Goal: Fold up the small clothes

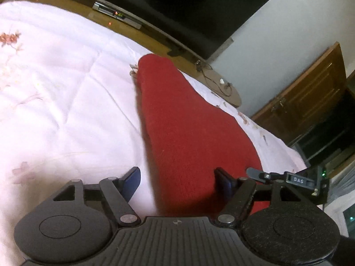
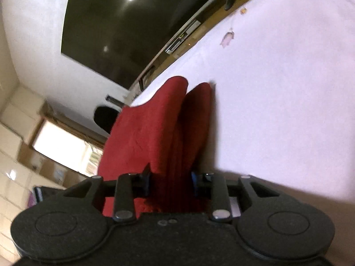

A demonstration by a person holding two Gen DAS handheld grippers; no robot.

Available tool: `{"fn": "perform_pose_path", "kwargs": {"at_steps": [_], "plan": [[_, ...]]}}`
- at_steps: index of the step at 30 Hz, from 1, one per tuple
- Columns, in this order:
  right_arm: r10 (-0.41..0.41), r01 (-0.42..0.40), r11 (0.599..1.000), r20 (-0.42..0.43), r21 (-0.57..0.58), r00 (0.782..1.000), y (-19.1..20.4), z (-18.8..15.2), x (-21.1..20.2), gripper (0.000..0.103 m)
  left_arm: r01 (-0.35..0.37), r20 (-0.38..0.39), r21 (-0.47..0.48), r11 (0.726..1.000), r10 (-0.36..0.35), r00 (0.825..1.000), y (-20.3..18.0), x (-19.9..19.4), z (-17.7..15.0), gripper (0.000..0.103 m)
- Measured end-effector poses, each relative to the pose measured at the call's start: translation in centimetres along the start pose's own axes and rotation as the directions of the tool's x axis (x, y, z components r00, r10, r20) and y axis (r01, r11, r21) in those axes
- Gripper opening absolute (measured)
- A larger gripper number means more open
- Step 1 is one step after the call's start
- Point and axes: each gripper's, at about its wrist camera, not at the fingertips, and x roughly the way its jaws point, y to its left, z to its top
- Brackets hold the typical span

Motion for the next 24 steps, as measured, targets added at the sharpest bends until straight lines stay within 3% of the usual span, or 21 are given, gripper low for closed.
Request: {"fn": "perform_pose_path", "kwargs": {"at_steps": [2, 4, 5, 7, 9, 12, 14, 16, 19, 24], "plan": [[-0.025, 0.025, 1.0, -0.013, -0.01, 1.0, 0.6, 0.4, -0.4, 0.037, -0.049, 0.039, 0.016, 0.999, 0.048, 0.998, -0.6, -1.3, 0.5, 0.073], [-0.071, 0.073, 0.996, 0.05, -0.051, 0.996, 1.9, 0.9, -2.2, 0.037, -0.116, 0.127, 0.045, 0.992, 0.109, 0.986, -1.7, -3.6, 0.9, 0.073], [-0.087, 0.095, 0.992, 0.096, -0.081, 0.992, 2.9, 1.1, -3.1, 0.035, -0.124, 0.175, 0.045, 0.991, 0.114, 0.978, -2.1, -4.7, 1.2, 0.073], [-0.093, 0.114, 0.984, 0.147, -0.138, 0.985, 4.9, 1.9, -4.0, 0.031, -0.075, 0.24, 0.049, 0.996, 0.061, 0.969, -3.0, -5.7, 2.5, 0.073], [-0.118, 0.158, 0.959, 0.178, -0.235, 0.977, 7.3, 2.4, -3.6, 0.03, -0.05, 0.231, 0.098, 0.994, 0.026, 0.973, -4.2, -4.8, 3.9, 0.073], [-0.189, 0.239, 0.904, 0.171, -0.355, 0.967, 10.1, 2.5, -0.6, 0.029, -0.07, 0.142, 0.157, 0.985, 0.048, 0.989, -5.6, -0.6, 5.1, 0.073], [-0.29, 0.323, 0.852, 0.143, -0.412, 0.946, 10.5, 1.9, 2.3, 0.023, -0.177, 0.06, 0.177, 0.968, 0.169, 0.984, -5.3, 2.9, 4.5, 0.073], [-0.402, 0.413, 0.797, 0.125, -0.44, 0.907, 9.1, 0.6, 4.2, 0.023, -0.234, 0.072, 0.235, 0.943, 0.223, 0.972, -5.6, 4.4, 3.8, 0.073], [-0.401, 0.422, 0.806, 0.141, -0.415, 0.905, 8.7, 0.6, 3.6, 0.023, -0.232, 0.073, 0.242, 0.942, 0.221, 0.973, -6.1, 3.9, 4.4, 0.073], [-0.383, 0.428, 0.777, 0.193, -0.462, 0.904, 11.5, -1.3, 0.3, 0.033, -0.186, 0.126, 0.246, 0.951, 0.158, 0.979, -6.6, -1.6, 1.7, 0.073]]}}
